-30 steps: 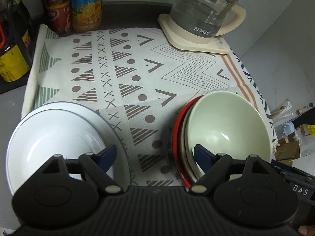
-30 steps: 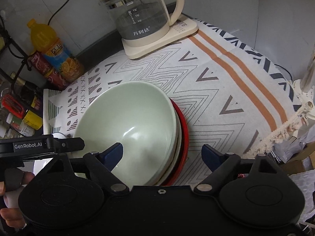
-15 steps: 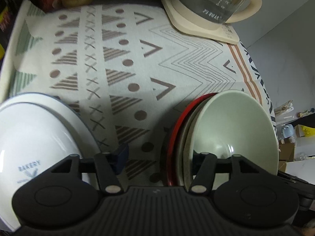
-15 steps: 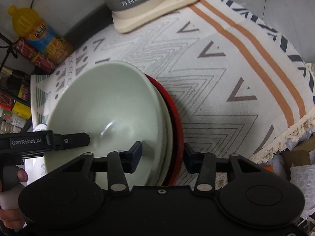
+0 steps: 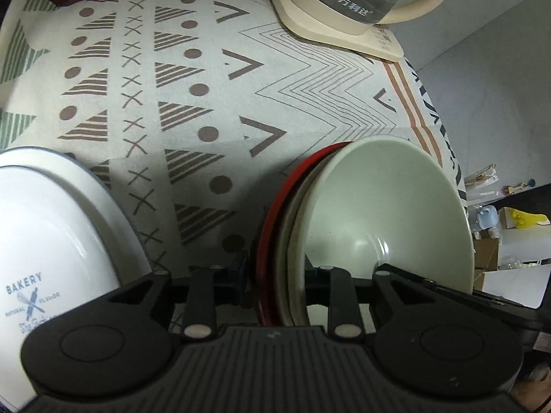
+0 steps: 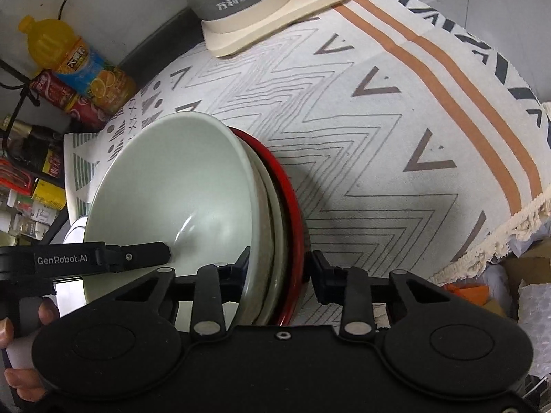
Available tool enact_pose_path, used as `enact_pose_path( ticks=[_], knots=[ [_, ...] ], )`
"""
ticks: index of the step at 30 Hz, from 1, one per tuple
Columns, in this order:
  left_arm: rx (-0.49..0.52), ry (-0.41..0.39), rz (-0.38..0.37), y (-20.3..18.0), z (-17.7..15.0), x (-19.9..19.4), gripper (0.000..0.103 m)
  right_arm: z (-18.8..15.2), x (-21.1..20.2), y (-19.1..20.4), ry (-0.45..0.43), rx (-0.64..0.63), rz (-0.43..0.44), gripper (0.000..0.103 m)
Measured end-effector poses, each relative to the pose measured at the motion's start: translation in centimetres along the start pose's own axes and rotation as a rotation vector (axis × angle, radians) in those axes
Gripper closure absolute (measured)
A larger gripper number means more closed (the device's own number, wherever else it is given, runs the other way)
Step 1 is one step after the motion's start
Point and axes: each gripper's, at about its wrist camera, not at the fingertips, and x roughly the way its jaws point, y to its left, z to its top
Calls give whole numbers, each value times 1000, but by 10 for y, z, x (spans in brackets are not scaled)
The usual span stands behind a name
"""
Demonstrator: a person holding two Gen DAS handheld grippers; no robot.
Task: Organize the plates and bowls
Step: 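Lift the red bowl stack with both grippers over the plate stack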
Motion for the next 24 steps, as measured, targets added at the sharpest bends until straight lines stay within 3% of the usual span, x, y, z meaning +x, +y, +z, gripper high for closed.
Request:
enact_pose_path(
  ticks=[24],
  knots=[
    [-67, -170, 2, 35, -18, -84, 77, 0, -31, 78, -97, -122, 83, 70]
  ],
)
